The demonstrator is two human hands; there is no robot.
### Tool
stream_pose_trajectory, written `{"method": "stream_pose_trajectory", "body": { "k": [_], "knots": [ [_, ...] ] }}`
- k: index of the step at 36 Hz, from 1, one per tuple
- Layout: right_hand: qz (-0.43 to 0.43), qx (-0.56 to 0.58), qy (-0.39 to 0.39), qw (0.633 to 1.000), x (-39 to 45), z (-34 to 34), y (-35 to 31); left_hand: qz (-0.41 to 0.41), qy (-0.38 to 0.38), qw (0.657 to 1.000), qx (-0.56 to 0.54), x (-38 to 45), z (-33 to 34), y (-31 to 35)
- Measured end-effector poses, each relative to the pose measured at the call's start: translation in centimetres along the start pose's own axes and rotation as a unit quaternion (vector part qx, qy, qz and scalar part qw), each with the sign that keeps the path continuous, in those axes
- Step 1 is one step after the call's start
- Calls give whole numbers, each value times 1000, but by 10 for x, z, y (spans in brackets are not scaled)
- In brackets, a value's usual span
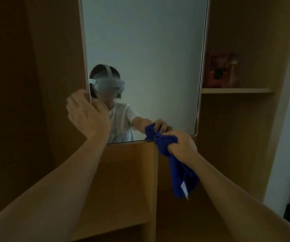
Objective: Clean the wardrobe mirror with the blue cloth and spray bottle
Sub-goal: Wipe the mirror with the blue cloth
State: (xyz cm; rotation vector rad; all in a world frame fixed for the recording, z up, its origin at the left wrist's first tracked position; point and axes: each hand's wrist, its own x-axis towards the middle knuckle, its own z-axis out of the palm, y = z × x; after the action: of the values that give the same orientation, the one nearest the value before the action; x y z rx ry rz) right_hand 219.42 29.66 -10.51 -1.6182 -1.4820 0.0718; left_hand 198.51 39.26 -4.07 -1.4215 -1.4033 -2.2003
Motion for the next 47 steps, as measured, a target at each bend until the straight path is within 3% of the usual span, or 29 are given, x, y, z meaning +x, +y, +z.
{"method": "stream_pose_trajectory", "body": {
  "k": [2,4,7,10,12,14,15,20,23,25,27,30,35,40,42,45,47],
  "knots": [
    [14,125,-41,991,5,-4,-14,107,-48,993,-25,-15,-6,12],
    [26,212,-50,976,8,-5,-27,146,-165,973,-74,-31,-8,20],
    [47,295,-42,954,10,-6,-41,86,-373,905,-185,-51,-7,32],
    [65,416,-62,905,4,-7,-41,-58,-491,796,-349,-55,-12,43],
    [60,504,-95,856,-3,-8,-36,-87,-571,730,-366,-49,-13,38],
    [59,542,-108,831,-6,-9,-33,-91,-638,680,-348,-44,-13,33],
    [60,539,-106,833,-6,-9,-33,-84,-646,680,-336,-42,-14,32],
    [-3,494,-45,868,-2,-10,-39,-14,-589,744,-315,-38,-16,39],
    [-72,310,68,946,0,-13,-42,26,-558,771,-306,-34,-17,43],
    [-121,218,126,960,0,-14,-47,75,-540,789,-284,-30,-20,47],
    [-159,194,157,955,1,-16,-54,113,-530,805,-242,-26,-23,50],
    [-187,184,117,958,7,-26,-61,151,-540,809,-178,-19,-27,55],
    [-197,160,49,966,19,-51,-72,166,-632,747,-122,0,-33,57],
    [-214,104,-7,971,25,-71,-81,200,-630,739,-129,12,-36,56],
    [-209,91,-2,974,27,-79,-81,175,-643,734,-128,12,-36,54],
    [-192,109,-4,975,27,-91,-84,122,-631,756,-127,2,-28,53],
    [-192,130,-21,973,23,-94,-89,43,-620,769,-150,-6,-24,57]
  ]
}}
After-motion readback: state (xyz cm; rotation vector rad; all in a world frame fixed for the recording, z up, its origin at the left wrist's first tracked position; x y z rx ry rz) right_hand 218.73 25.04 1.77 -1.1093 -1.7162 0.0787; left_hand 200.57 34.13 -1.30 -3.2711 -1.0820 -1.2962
